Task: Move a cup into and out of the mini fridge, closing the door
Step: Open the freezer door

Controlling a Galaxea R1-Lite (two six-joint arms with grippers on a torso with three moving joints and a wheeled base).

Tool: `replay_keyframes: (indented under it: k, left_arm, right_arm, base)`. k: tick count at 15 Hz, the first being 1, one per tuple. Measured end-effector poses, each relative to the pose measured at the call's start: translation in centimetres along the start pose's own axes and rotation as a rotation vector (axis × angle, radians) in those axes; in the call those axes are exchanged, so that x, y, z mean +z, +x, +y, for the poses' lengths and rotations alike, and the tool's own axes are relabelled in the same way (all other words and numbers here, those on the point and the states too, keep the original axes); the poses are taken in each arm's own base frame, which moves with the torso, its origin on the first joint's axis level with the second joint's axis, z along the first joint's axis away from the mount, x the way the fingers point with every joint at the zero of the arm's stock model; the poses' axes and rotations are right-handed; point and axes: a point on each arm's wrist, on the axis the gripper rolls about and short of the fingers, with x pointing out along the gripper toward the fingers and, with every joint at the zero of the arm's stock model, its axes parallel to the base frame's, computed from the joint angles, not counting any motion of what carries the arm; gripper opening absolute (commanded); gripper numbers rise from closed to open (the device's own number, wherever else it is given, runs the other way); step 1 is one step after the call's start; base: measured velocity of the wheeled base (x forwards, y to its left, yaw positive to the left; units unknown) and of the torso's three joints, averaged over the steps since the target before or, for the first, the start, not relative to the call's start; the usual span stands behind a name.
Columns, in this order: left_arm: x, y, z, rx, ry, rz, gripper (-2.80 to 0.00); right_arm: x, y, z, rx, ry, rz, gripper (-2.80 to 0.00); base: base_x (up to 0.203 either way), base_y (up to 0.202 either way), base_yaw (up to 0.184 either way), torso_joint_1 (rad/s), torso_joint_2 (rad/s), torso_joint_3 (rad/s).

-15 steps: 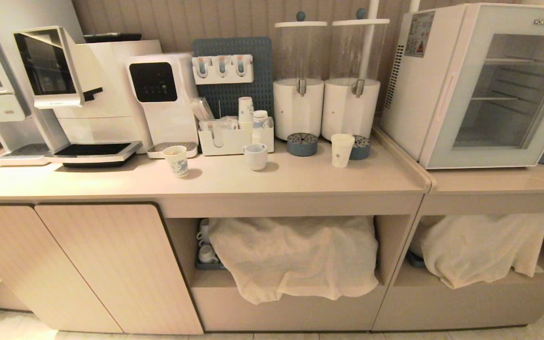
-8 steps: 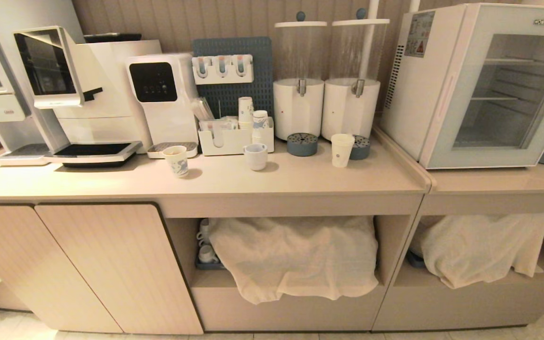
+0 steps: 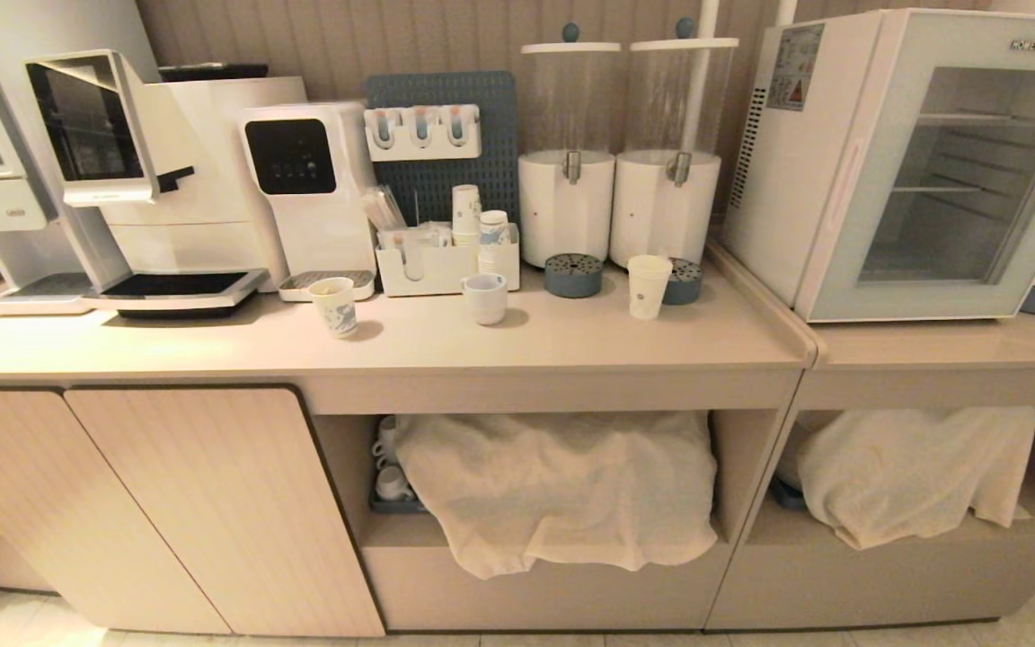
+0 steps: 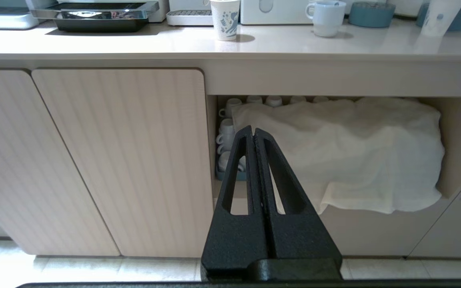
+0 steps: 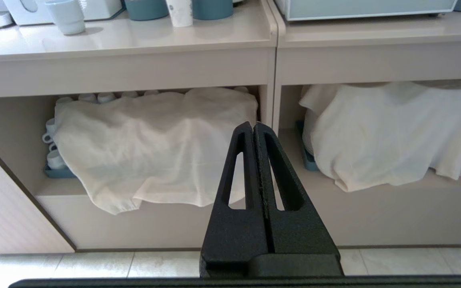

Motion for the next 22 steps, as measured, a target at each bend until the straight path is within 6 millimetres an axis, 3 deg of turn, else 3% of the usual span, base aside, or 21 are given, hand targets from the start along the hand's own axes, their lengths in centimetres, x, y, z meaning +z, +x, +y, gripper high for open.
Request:
replay_keyframes:
  k: [22]
  left_arm:
    - [-0.01, 0.0, 0.0, 0.001, 0.0, 0.001, -2.8]
  right_arm:
    - [-0.01, 0.0, 0.0, 0.0, 0.0, 0.001, -2.8]
  base:
    - [0.0, -0.193, 0.001, 0.003, 0.0, 0.002]
